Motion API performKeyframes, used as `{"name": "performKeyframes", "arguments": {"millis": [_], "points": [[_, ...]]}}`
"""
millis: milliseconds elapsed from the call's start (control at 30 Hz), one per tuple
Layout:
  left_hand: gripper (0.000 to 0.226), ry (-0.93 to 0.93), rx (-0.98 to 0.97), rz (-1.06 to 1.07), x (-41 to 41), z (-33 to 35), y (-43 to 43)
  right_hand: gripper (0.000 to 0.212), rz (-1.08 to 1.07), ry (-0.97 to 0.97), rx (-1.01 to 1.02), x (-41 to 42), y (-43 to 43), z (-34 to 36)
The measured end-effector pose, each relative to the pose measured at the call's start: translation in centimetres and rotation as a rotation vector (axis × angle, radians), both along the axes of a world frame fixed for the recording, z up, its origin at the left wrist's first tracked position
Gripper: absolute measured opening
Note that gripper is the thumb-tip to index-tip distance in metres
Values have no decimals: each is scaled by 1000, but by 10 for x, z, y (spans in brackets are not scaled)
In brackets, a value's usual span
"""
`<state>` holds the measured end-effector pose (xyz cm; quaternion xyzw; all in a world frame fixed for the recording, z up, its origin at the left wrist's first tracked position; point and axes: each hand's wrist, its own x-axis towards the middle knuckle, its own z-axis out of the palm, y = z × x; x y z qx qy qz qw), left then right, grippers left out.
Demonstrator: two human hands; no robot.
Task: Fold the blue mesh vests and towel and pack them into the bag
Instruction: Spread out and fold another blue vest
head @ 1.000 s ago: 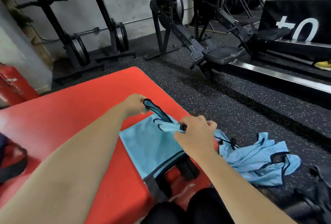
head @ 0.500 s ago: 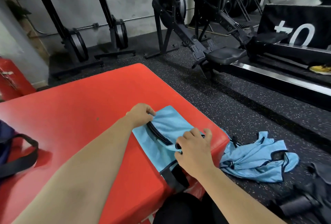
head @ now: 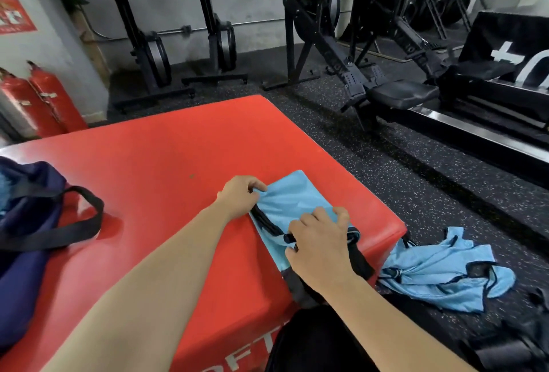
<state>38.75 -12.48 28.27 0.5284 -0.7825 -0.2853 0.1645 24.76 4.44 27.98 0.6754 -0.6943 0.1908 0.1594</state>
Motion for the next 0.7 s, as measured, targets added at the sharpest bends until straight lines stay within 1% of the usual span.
{"name": "performKeyframes", "arguments": {"millis": [67,100,167,233,333,367,433,500,533,600,667,700], "points": [[41,13,15,11,3,-3,-3,11,48,-9,-66,6,-2,5],[42,7,22,16,3,-3,-3,12,73,11,-48,9,-2,4],[39,6,21,12,2,-3,-2,19,83,53,50,13,0,-6],[33,2,16,20,0,1,2,26,41,33,126,12,0,-13],[29,-18,-11,53,-3,5,6,25,35,-19,152,8,-3,-13],[29,-24,-15,52,-4,5,6,29,41,-36,161,8,-2,-12],[27,-45,-14,35,-4,3,8,48,79,-86,243,6,0,-7],[22,-115,-50,23,-6,3,11,67,135,-166,378,3,5,-1],[21,-164,-95,34,-8,3,14,71,162,-204,417,0,8,2],[26,-221,-203,42,-16,7,24,68,234,-287,392,-8,11,8],[32,-228,-258,-21,-26,12,38,61,241,-399,334,-19,9,10],[35,-247,-260,-72,-31,13,46,57,223,-424,273,-27,7,8]]}}
